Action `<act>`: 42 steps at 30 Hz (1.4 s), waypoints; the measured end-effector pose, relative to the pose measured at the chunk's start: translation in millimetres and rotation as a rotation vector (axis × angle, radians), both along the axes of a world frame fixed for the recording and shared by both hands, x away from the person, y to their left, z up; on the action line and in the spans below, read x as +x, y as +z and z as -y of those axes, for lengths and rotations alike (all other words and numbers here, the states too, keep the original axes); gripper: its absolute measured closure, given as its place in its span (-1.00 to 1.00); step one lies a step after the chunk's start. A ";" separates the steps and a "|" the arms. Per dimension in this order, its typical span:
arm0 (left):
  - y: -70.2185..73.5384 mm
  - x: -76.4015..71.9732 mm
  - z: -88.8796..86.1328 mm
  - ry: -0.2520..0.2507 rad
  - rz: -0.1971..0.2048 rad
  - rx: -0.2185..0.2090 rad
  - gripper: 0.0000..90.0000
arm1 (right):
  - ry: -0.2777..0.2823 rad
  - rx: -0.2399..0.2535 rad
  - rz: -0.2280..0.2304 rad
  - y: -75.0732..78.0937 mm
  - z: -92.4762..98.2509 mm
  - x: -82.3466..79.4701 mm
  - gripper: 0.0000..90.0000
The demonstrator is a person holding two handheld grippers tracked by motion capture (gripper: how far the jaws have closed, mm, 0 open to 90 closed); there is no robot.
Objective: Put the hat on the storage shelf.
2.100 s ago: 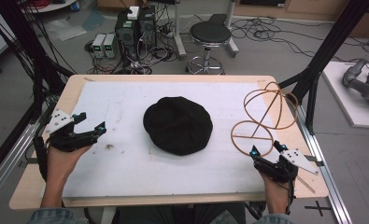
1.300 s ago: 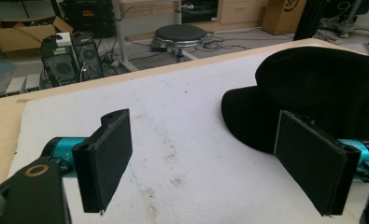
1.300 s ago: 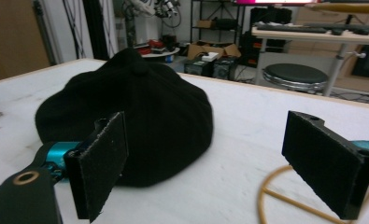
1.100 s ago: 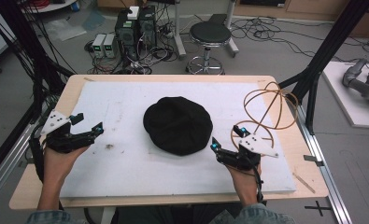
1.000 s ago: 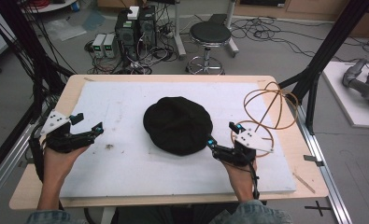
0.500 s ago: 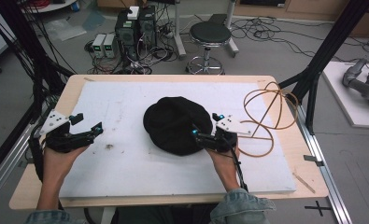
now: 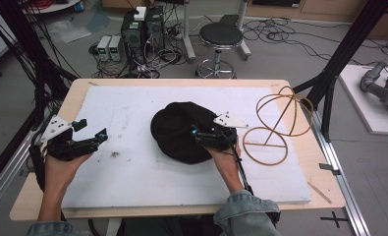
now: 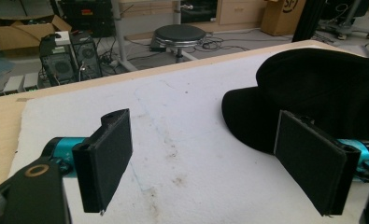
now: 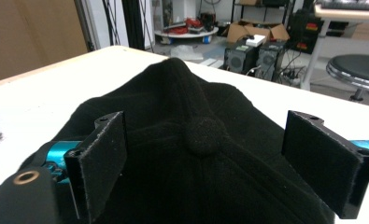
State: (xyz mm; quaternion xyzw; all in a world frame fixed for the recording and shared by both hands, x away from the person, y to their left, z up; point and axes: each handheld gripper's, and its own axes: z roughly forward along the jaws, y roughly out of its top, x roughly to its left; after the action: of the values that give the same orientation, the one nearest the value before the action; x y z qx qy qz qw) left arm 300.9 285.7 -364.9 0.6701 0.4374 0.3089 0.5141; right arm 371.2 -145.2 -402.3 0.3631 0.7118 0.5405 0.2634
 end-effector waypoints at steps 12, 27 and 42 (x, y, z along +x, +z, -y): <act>0.8 -0.5 -2.3 0.007 0.001 -0.004 -0.56 | 0.030 -0.010 -0.111 -9.4 -7.5 18.8 -0.09; 0.2 0.1 -2.6 0.007 0.000 -0.002 -0.56 | 0.022 -0.009 -0.089 4.6 -8.3 10.3 0.58; 0.7 -0.5 -4.0 0.008 0.002 -0.006 -0.56 | 0.033 0.056 0.000 49.7 -11.6 -2.3 0.60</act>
State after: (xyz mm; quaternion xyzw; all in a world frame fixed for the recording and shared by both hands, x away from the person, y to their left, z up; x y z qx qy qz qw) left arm 300.4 289.7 -364.1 0.6666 0.4404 0.3104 0.5152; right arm 368.9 -133.5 -352.6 0.3586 0.7025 0.5643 0.2441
